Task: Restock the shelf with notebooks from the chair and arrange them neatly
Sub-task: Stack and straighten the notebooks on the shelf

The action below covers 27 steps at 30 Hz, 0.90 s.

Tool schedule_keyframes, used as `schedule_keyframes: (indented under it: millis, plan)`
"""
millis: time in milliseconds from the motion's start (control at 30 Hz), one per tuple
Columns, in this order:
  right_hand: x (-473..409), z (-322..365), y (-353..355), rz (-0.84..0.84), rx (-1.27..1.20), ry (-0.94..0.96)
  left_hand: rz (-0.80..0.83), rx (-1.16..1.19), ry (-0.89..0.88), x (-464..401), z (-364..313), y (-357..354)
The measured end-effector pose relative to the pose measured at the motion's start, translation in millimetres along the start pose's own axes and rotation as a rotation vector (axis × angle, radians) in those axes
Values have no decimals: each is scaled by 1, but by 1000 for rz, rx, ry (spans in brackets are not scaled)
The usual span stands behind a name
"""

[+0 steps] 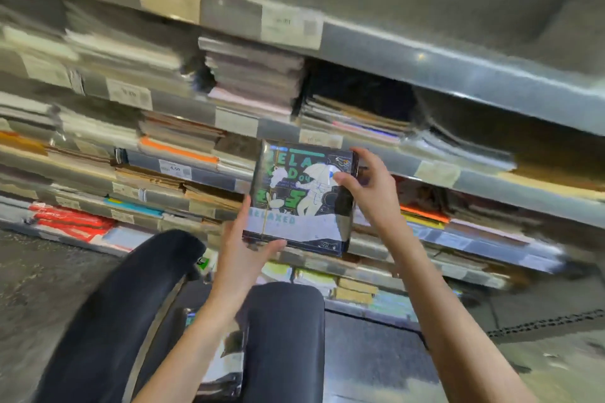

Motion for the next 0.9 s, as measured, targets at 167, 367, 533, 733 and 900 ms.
schedule_keyframes:
  millis: [167,367,533,733,900]
  plan:
    - [-11,98,73,-118,34,136,16,39,-175,-3,-120,17]
    - [-18,213,146,-213,97,297,-68,-36,-396,2,-246,43]
    - [-28,280,184,-220,46,401,-108,-60,-499,4,-323,61]
    - [-57,323,207,-280,81,433,-138,-116,-505,-9,-375,77]
    - [-85,338,201,-250,-32,478,-157,-150,-409,-33,-392,87]
Point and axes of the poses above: each hand's wrist, its own x-axis away from the middle knuckle, its own y-axis out of the back of the hand, z = x × y, the point moved 9 cm from there along -x, towards the middle knuckle, and after that the axes turned 6 degrees about z, right-handed, at the moved point
